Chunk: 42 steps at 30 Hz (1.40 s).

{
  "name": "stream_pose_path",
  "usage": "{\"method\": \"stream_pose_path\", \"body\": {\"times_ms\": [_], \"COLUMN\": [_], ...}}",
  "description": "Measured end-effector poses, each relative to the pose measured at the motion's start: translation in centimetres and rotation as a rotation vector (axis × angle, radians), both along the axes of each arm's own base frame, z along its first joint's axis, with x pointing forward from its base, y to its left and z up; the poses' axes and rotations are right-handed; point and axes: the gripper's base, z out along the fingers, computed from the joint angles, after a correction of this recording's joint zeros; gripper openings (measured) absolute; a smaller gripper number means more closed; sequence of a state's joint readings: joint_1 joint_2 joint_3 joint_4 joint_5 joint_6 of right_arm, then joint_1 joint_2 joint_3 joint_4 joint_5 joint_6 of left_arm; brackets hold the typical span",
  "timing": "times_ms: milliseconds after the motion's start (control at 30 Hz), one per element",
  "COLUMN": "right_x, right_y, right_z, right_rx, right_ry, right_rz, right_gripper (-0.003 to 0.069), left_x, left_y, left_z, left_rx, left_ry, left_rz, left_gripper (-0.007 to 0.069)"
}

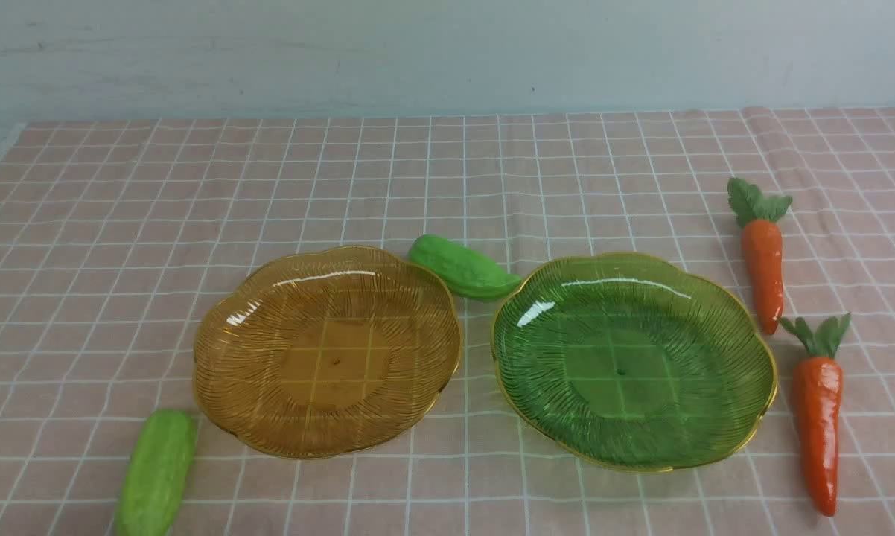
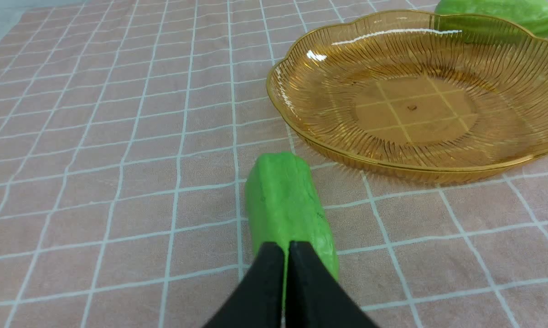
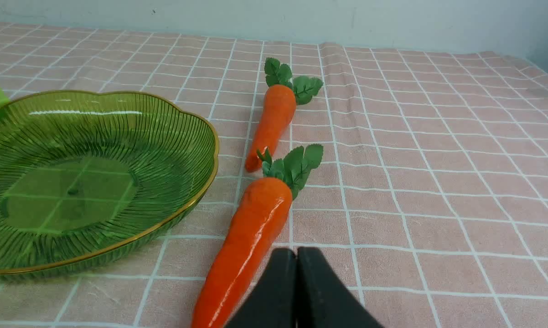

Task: Put different types of vegetables on the plate.
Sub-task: 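Put the green cucumber next to the left plate into that plate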

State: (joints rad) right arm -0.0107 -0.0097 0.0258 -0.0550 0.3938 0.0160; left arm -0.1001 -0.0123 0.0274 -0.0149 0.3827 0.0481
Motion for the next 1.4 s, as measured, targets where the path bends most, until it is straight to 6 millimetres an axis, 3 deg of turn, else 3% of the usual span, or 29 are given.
{"method": "stream_pose_path", "body": {"times_ms": [500, 633, 800, 900, 1033, 1100, 1200, 1267, 1300, 1400], "right_x": [0.0, 0.0, 0.0, 0.0, 0.0, 0.1, 0.3, 0.2, 0.2, 0.2], "right_y": [0.0, 0.0, 0.0, 0.0, 0.1, 0.3, 0.3, 0.2, 0.2, 0.1], "right_z": [0.0, 0.0, 0.0, 0.0, 0.1, 0.6, 1.8, 2.4, 2.5, 2.6], "right_rx": [0.0, 0.0, 0.0, 0.0, 0.032, 0.134, 0.378, 0.529, 0.585, 0.677], "right_ry": [0.0, 0.0, 0.0, 0.0, -0.016, -0.077, -0.219, -0.281, -0.297, -0.312], "right_rz": [0.0, 0.0, 0.0, 0.0, 0.002, 0.002, -0.008, -0.02, -0.026, -0.035], "right_gripper": [-0.0015, -0.0015, -0.0015, -0.0015, -0.0015, -0.0015, -0.0015, -0.0015, -0.0015, -0.0015], "left_x": [0.0, 0.1, 0.4, 0.4, -0.3, -1.0, -1.0, 0.2, 1.4, 5.5], "left_y": [0.0, -0.4, -0.5, 0.5, 1.5, 1.2, -0.2, -1.5, -2.1, -3.0], "left_z": [0.0, 0.6, 2.3, 4.0, 7.3, 10.2, 14.5, 16.9, 17.6, 16.7], "left_rx": [-0.013, -0.238, -0.627, -0.807, -0.906, -0.887, -0.72, -0.564, -0.496, -0.3], "left_ry": [-0.001, -0.046, -0.178, -0.369, -0.571, -0.597, -0.476, -0.281, -0.171, 0.239], "left_rz": [0.0, 0.017, 0.058, 0.12, 0.147, 0.091, -0.018, -0.103, -0.128, -0.162], "left_gripper": [-0.0003, -0.0003, -0.0003, -0.0003, -0.0003, -0.0003, -0.0003, -0.0003, -0.0003, -0.0003]}}
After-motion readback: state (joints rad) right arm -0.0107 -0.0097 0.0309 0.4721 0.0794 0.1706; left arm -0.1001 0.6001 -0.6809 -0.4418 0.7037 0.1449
